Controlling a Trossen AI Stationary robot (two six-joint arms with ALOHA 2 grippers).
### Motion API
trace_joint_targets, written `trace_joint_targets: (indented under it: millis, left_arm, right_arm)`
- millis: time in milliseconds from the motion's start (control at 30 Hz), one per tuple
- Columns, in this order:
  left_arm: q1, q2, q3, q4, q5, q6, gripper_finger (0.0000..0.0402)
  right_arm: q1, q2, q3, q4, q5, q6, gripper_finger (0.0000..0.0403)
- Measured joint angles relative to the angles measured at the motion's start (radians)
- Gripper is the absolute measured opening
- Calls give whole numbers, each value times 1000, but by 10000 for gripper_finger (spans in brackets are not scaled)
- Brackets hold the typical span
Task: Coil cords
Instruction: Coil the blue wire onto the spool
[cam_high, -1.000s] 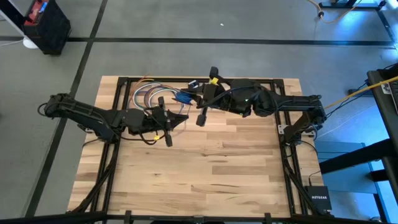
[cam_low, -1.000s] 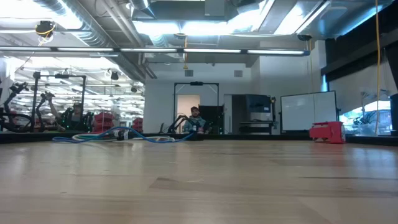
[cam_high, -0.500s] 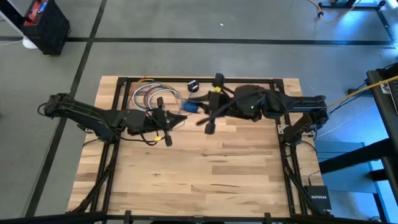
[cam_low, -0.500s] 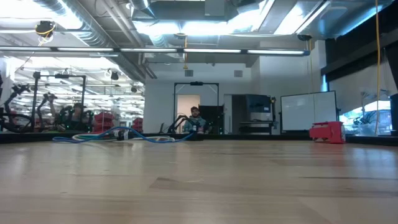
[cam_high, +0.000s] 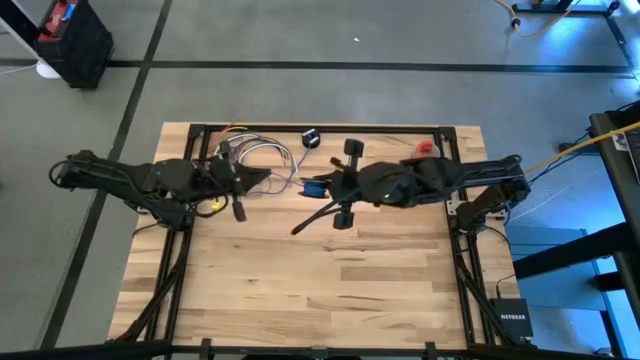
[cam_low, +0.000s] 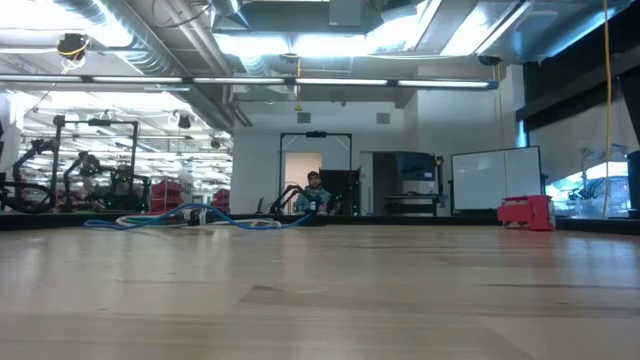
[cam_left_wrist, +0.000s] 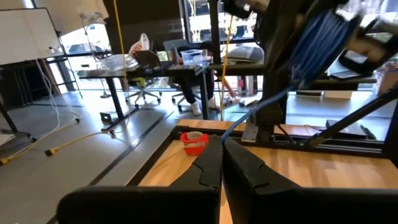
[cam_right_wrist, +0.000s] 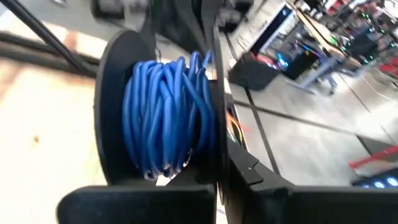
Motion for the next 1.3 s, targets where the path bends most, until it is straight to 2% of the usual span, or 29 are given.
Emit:
trace_joint_targets:
  millis: [133,367,600,967,1300]
  left_arm:
    - [0,-5,0,-2,1,-9,0]
    - [-1,21,-7,27,20,-34,0]
    - [-10,101,-7,104,59,-38,0]
    - [-14,229,-7,192,62,-33,0]
    - [-14,264,-3,219,57,-33,0]
  right_arm:
    - [-18,1,-74,9,59,0,3]
    - [-76,37,-209,143,119,-3,3]
    - [-125,93,-239,260,136,-3,3]
    - [-132,116,-240,365,98,19,3]
    - [-132,111,-244,588,-43,11,3]
